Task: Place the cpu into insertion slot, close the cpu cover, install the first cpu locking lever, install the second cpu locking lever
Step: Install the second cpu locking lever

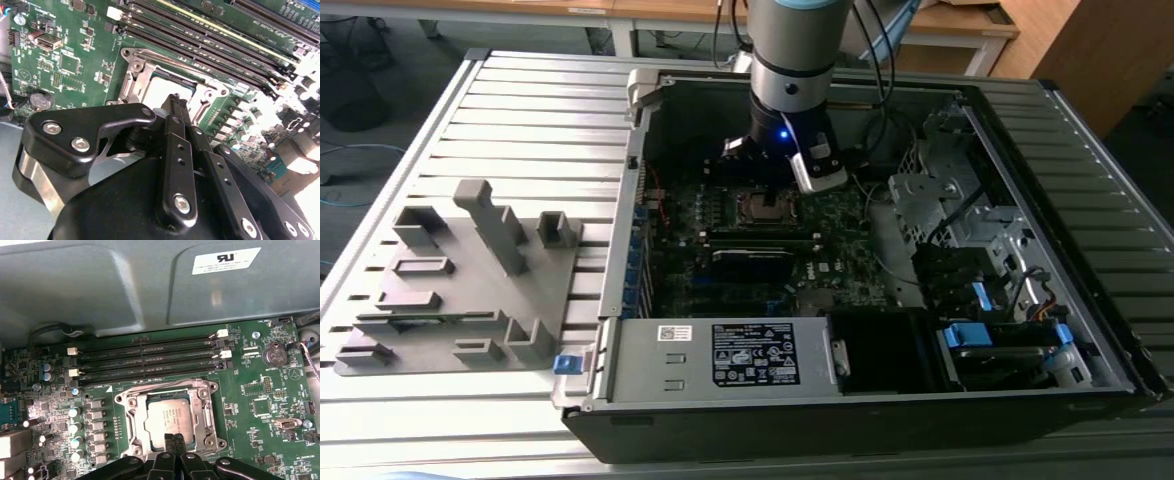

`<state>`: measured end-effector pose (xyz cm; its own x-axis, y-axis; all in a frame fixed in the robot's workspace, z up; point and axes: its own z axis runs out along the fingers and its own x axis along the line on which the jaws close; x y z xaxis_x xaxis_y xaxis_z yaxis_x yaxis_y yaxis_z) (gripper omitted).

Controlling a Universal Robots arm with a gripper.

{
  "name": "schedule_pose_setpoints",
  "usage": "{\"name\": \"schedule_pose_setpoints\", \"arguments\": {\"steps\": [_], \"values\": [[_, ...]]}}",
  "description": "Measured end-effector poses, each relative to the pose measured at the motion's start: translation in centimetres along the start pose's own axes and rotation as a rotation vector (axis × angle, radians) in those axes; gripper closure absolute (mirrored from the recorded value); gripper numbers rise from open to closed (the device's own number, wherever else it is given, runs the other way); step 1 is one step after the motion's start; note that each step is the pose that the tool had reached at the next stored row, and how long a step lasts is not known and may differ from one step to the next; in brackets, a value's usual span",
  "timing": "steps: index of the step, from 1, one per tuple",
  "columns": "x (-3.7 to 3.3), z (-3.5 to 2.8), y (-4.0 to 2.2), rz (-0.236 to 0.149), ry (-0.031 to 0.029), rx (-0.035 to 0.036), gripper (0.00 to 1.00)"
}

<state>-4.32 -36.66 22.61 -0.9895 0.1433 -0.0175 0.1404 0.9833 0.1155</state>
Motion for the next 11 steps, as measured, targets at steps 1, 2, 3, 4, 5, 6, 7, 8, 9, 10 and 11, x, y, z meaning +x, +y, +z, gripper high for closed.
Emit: {"name": "schedule_pose_setpoints", "arguments": {"steps": [1, 2, 3, 4, 5, 6, 7, 8, 9, 10, 11], "values": [[-0.04, 0.01, 0.03, 0.0, 0.0, 0.0, 0.89], [-0.06, 0.01, 0.05, -0.002, 0.0001, 0.0, 0.89], [-0.07, 0.01, 0.07, -0.006, 0.0005, -0.0001, 0.89], [-0.08, 0.01, 0.08, -0.012, 0.0012, -0.0003, 0.89], [-0.08, 0.01, 0.08, -0.02, 0.0022, -0.0004, 0.89], [-0.09, 0.01, 0.09, -0.029, 0.0033, -0.0006, 0.89], [-0.09, 0.01, 0.09, -0.039, 0.0044, -0.0007, 0.89], [-0.09, 0.01, 0.09, -0.048, 0.0055, -0.0008, 0.89], [-0.09, 0.01, 0.09, -0.057, 0.0065, -0.001, 0.89], [-0.09, 0.02, 0.11, -0.064, 0.0074, -0.0012, 0.89], [-0.08, 0.03, 0.17, -0.069, 0.0078, -0.0013, 0.89]]}}
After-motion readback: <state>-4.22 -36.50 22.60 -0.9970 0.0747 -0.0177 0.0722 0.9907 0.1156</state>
